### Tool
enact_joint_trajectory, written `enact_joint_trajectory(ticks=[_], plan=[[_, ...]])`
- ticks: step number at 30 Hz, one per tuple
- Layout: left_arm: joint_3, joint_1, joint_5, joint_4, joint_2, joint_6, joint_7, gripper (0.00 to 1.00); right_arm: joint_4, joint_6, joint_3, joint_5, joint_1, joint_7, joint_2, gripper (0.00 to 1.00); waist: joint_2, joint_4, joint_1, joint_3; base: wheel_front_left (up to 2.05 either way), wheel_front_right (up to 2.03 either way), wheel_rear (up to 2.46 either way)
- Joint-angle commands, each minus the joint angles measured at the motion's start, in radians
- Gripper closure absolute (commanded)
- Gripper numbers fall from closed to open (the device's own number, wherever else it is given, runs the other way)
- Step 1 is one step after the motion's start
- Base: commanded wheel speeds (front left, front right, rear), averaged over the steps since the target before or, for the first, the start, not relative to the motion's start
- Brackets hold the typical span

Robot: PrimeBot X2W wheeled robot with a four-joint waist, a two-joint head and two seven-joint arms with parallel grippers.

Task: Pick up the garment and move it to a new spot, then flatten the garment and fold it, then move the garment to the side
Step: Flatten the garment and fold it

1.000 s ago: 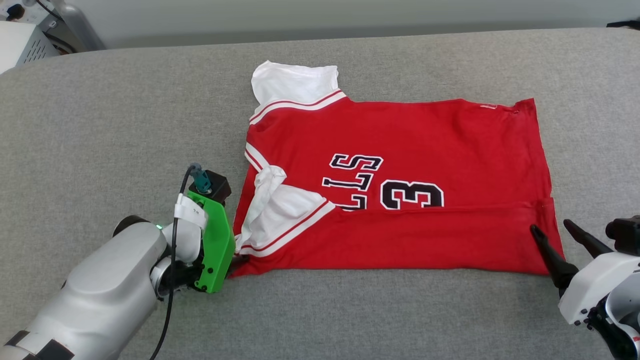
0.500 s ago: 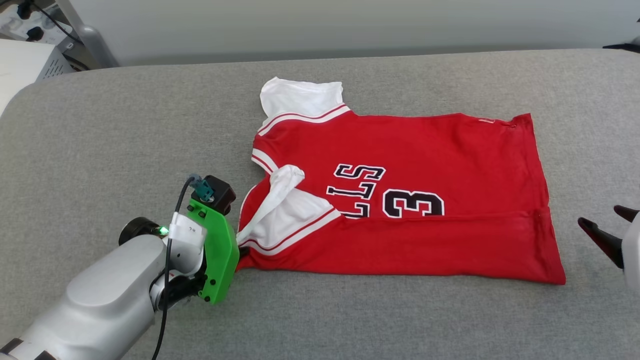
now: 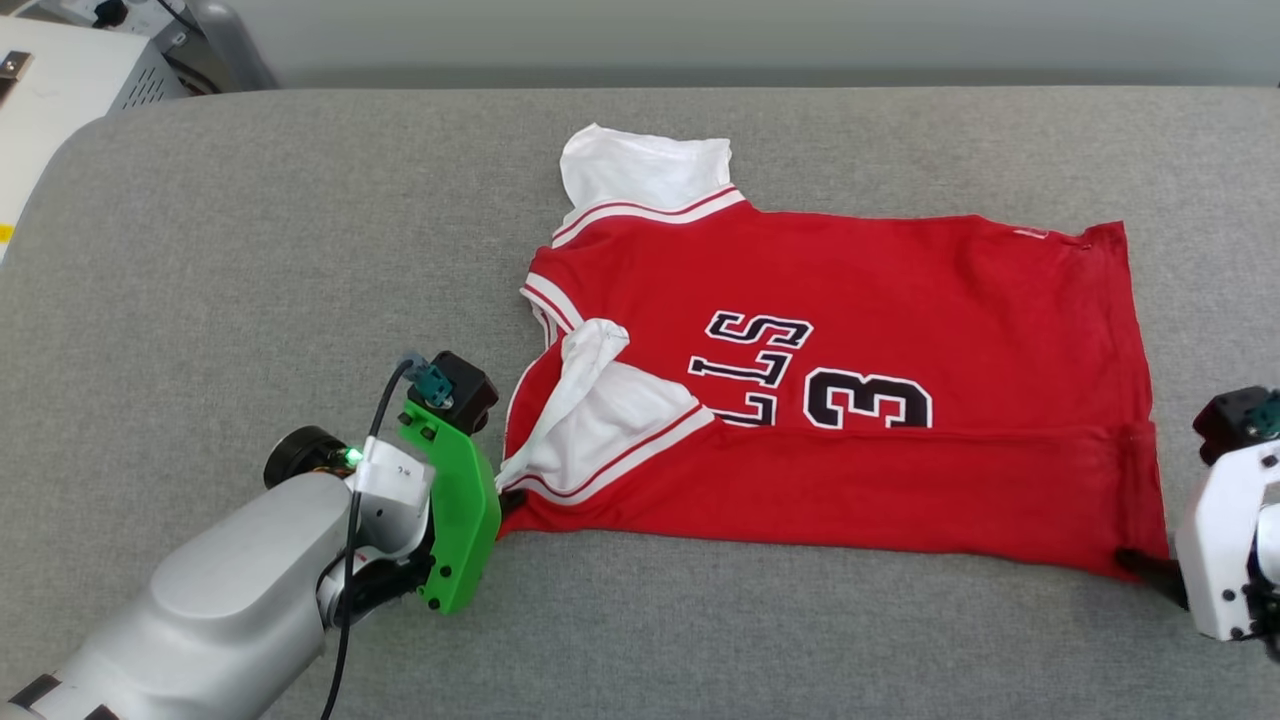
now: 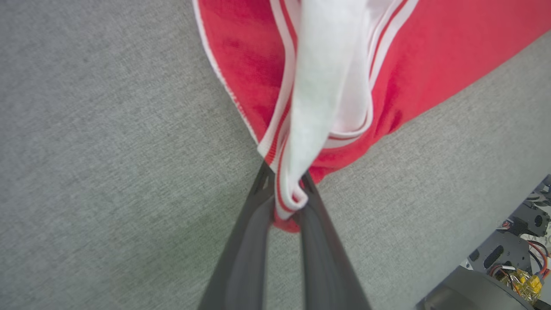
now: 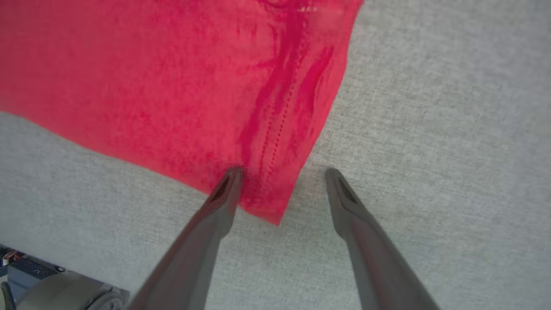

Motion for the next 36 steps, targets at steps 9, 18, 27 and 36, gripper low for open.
enact_joint_trajectory(ticks=[9, 18, 27, 36], plan=[[0.001, -0.002, 0.002, 0.013, -0.002, 0.002, -0.036, 1.0, 0.206, -0.001, 0.089, 0.017, -0.007, -0.108, 0.083, 0.0, 0.0, 0.0, 0.0, 0.024, 0.0, 0.0, 0.0], [0.017, 0.063, -0.03, 0.019, 0.007, 0.004, -0.1, 1.0, 0.181, -0.001, 0.119, 0.06, -0.017, -0.265, 0.054, 1.0, 0.0, -0.011, 0.0, -0.038, 0.0, 0.0, 0.0], [0.043, 0.179, -0.063, -0.112, 0.102, 0.047, -0.171, 1.0, 0.02, -0.001, 0.084, 0.103, 0.109, -0.36, -0.031, 1.0, 0.0, -0.009, 0.0, -0.127, 0.0, 0.0, 0.0], [0.041, 0.285, -0.092, -0.271, 0.194, 0.126, -0.173, 1.0, -0.107, -0.001, -0.041, 0.099, 0.281, -0.321, -0.067, 1.0, 0.0, -0.005, 0.0, -0.138, 0.0, 0.0, 0.0]])
